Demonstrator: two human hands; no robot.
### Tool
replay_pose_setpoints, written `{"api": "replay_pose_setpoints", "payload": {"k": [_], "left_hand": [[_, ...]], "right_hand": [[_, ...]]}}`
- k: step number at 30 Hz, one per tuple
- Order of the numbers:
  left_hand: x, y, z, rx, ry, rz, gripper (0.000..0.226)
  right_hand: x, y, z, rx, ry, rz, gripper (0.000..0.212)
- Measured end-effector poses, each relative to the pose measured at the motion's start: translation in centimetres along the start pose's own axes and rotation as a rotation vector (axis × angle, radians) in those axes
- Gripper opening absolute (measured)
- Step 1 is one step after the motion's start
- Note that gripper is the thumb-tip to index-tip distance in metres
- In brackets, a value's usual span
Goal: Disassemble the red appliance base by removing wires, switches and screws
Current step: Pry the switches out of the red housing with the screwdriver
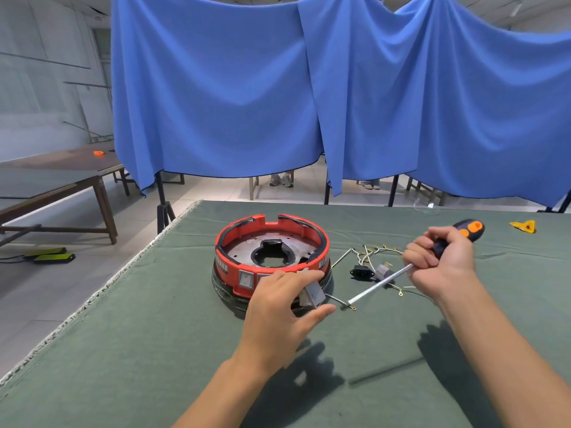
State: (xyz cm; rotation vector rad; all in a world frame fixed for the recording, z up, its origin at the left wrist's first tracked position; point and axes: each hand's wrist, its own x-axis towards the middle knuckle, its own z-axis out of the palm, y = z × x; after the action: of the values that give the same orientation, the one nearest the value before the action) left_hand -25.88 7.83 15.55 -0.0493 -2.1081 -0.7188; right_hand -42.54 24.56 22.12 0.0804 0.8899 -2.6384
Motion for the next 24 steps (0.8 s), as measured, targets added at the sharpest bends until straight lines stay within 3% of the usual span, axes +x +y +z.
{"api": "replay_pose_setpoints", "payload": {"k": [3, 7, 11, 15, 20, 24], "left_hand": [[0.0, 0.4, 0.1, -0.061, -0.021, -0.062, 0.043], [-0.1, 0.7, 0.7, -0.04, 0.021, -0.163, 0.042], [-0.1, 0.6, 0.7, -0.027, 0.11, -0.189, 0.033], [0.2, -0.3, 0.1, -0.013, 0.18, -0.133, 0.034], [0.5, -1.1, -0.2, 0.036, 0.14, -0.082, 0.042], [0.5, -1.1, 0.1, 0.105, 0.037, -0.11, 0.054]], "right_hand": [[-0.5, -0.9, 1.5, -0.242, -0.095, 0.121, 0.019], [-1.8, 1.6, 2.8, -0.779, -0.207, 0.215, 0.024], [-3.7, 4.8, 2.9, -1.145, -0.357, 0.343, 0.006], [-4.3, 6.5, 2.6, -1.116, -0.47, 0.411, 0.024], [-4.2, 6.2, 2.7, -1.048, -0.536, 0.415, 0.019], [-3.9, 5.7, 2.2, -1.159, -0.499, 0.344, 0.018]]}}
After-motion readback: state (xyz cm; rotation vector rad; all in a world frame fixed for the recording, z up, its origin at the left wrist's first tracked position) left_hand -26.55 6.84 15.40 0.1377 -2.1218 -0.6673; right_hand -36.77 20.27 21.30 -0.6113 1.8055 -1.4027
